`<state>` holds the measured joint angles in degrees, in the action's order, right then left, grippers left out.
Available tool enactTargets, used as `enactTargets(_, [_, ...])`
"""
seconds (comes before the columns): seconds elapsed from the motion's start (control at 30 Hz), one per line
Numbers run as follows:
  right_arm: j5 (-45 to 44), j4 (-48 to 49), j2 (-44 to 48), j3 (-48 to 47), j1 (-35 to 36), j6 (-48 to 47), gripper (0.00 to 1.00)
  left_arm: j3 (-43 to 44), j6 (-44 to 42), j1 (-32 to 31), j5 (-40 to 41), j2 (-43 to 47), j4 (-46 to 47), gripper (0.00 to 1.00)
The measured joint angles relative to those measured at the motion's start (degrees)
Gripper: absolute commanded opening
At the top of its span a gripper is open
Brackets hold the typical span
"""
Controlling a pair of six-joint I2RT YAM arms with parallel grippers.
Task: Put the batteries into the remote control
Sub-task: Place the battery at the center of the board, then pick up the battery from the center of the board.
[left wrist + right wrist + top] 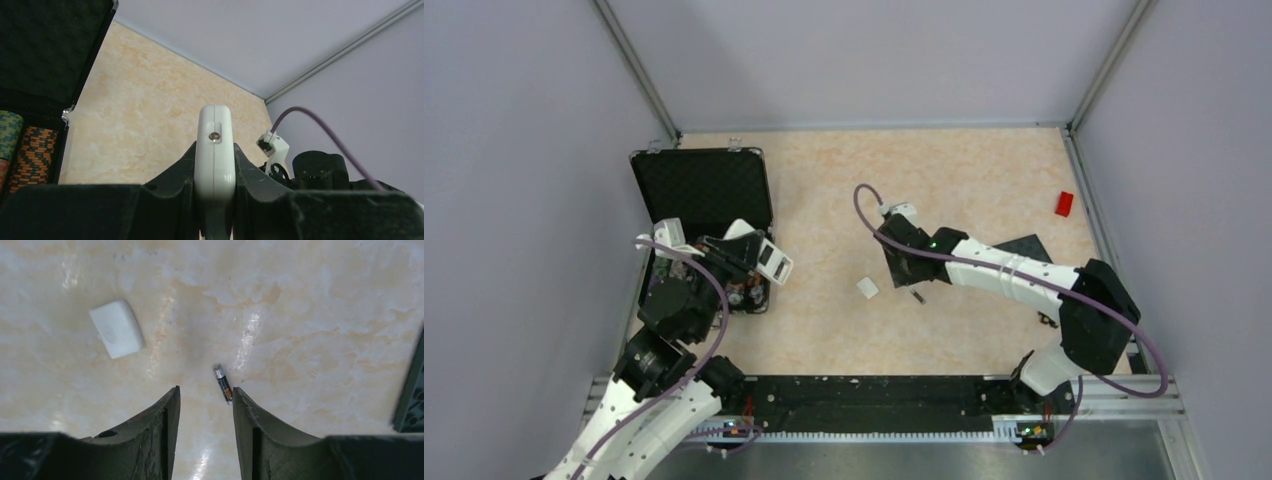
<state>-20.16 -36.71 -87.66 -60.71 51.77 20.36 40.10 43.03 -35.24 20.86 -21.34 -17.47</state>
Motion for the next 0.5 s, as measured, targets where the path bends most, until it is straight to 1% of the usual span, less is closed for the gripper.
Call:
enactTargets(0.07, [-0.4,-1.9,0.0,-2.5,-1.1,10.4,0.41,1.2,-0.3,0.0,0.2,0.1,-0.7,0.0])
enactTargets(0.17, [0.6,-3.8,0.4,-2.8,-2.7,26.1,0.4,2.0,-0.6,0.0,0.6,0.5,-0.8,0.0])
enactTargets(0.23, [1.7,-4.7,0.5,-1.6,-3.3,37.4,0.44,2.0,-0.6,0.0,0.6,0.9,-1.0,0.0])
enactTargets(0.3, [3.0,-4.7,1.3,1.4,-3.5,48.9,0.47,2.0,-0.5,0.0,0.6,1.3,-1.4,0.0])
enactTargets(0.37, [4.5,-3.2,3.8,7.0,-3.5,61.0,0.47,1.8,0.2,0.0,0.6,2.0,-1.9,0.0])
enactTargets(0.5, [5.6,-1.1,8.7,15.8,-3.5,78.5,0.49,1.1,1.3,0.0,0.6,3.3,-3.3,0.0])
